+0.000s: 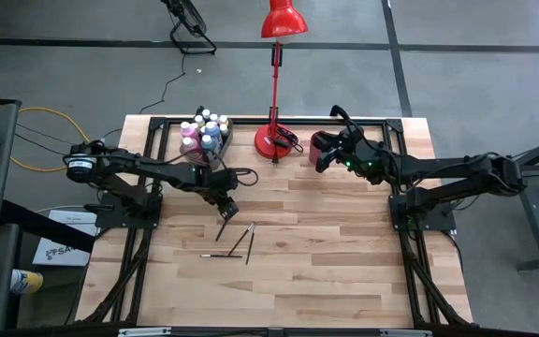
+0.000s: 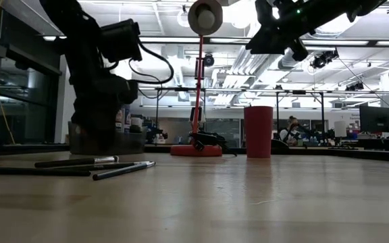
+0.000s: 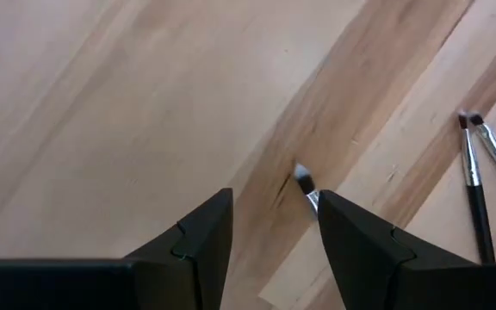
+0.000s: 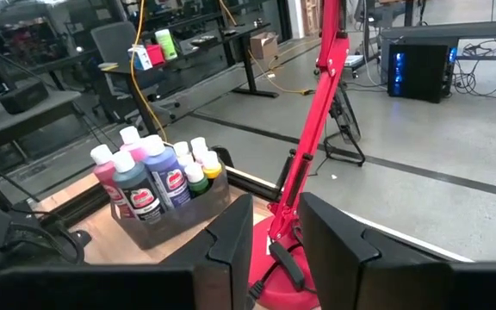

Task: Pick & Place Paint Supplies
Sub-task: Put the paint brush into the cup

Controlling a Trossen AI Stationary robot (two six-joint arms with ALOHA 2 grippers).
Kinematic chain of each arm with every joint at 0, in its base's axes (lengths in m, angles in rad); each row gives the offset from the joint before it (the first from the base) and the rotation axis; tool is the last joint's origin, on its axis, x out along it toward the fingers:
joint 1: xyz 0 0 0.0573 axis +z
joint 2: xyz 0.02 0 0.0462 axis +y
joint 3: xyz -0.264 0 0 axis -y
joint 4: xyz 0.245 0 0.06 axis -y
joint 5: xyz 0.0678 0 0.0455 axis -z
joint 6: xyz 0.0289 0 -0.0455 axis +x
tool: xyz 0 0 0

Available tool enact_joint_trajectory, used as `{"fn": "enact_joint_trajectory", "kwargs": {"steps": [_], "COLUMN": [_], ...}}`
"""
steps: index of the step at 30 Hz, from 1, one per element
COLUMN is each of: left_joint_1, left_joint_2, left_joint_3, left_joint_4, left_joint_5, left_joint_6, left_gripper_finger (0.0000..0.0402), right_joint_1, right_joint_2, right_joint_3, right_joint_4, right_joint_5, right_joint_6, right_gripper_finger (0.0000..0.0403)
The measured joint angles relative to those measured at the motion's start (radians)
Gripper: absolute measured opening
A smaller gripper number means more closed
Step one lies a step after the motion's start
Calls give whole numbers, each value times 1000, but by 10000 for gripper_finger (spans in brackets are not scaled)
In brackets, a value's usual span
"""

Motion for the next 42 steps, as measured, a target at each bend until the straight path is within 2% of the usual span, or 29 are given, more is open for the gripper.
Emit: {"fn": "enact_joint_trajectory", "kwargs": {"steps": [10,27,35,42], "left_joint_1": [-3,-23,-99,-102], "left_joint_2": [6,101,144,154], "left_joint_3": [0,4,4,3], "left_joint_4": [43,71,60,50], "left_joint_5": [-12,1,-74,-76], "left_joint_6": [-61,-87,-131,-135], "left_gripper_finger": [168,168,168,162], "right_joint_1": [0,0,0,0], "right_joint_2": [0,0,0,0], "right_joint_3": [0,0,0,0], "right_joint_4": [-24,-33,-37,-37], "right_joint_5": [-40,-68,-70,-70], "right_joint_6": [0,0,0,0], "right_gripper_finger": [91,91,91,91]}}
